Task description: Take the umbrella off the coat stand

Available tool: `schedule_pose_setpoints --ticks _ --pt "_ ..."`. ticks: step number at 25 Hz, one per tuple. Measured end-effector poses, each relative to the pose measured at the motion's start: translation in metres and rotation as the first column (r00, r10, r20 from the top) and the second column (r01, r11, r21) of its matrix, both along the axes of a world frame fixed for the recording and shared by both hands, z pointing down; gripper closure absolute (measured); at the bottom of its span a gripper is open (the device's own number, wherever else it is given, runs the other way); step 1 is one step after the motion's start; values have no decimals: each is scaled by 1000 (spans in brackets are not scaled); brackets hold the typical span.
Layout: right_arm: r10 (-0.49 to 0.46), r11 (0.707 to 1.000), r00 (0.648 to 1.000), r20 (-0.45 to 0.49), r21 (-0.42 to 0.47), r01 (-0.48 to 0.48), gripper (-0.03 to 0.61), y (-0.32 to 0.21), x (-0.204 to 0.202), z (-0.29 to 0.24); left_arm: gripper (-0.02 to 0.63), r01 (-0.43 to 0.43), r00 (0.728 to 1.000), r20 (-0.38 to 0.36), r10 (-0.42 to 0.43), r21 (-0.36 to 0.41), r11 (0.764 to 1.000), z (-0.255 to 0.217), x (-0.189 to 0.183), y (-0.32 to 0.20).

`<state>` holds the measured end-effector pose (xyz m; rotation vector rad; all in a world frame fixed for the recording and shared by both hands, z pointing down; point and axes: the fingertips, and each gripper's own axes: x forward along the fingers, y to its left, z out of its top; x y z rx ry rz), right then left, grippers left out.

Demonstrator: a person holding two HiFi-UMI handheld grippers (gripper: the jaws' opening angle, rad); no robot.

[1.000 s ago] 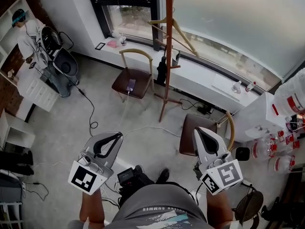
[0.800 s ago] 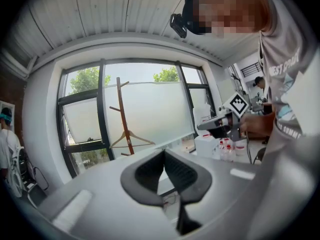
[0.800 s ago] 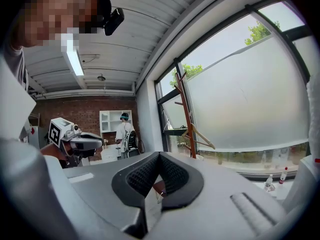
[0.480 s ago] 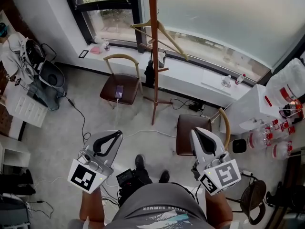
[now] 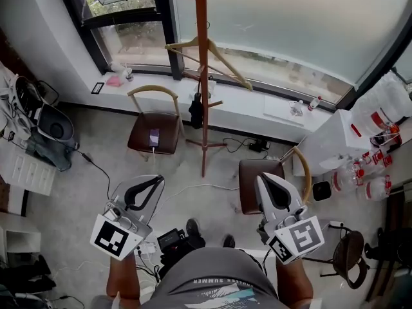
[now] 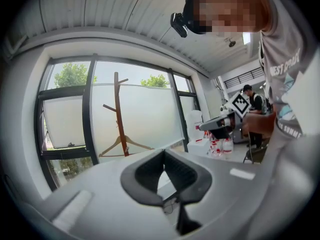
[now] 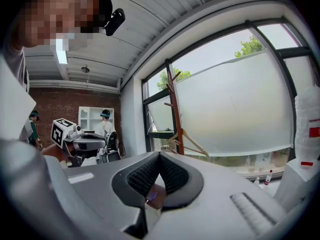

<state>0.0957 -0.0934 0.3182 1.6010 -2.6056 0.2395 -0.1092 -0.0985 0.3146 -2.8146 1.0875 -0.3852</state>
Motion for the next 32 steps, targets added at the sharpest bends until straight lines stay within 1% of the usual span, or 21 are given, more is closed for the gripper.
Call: schedule_pose_setpoints --ticks 10,14,17,20,23,32 --pt "94 996 995 -27 10 -93 578 -28 -40 -4 612 -95 995 -35 95 4 996 4 -37 -47" --pt "115 993 993 -40 5 -115 578 -41 -54 -5 612 -117 992 -46 117 -3 993 7 -49 -67" --pt "118 993 992 -51 -6 -119 578 -50 -60 0 612 -124 991 -60 124 -12 992 13 -54 -79" --pt "122 992 991 -53 -18 -124 578 -64 -55 2 612 -133 989 -61 131 -28 991 19 -48 -92" --pt "111 993 993 -50 -30 -113 578 -80 -52 6 612 -127 990 -60 125 -43 991 22 -43 -104" --pt "19 999 999 -25 -40 -20 578 -134 -52 10 612 -44 998 -38 42 -65 997 25 -41 -137"
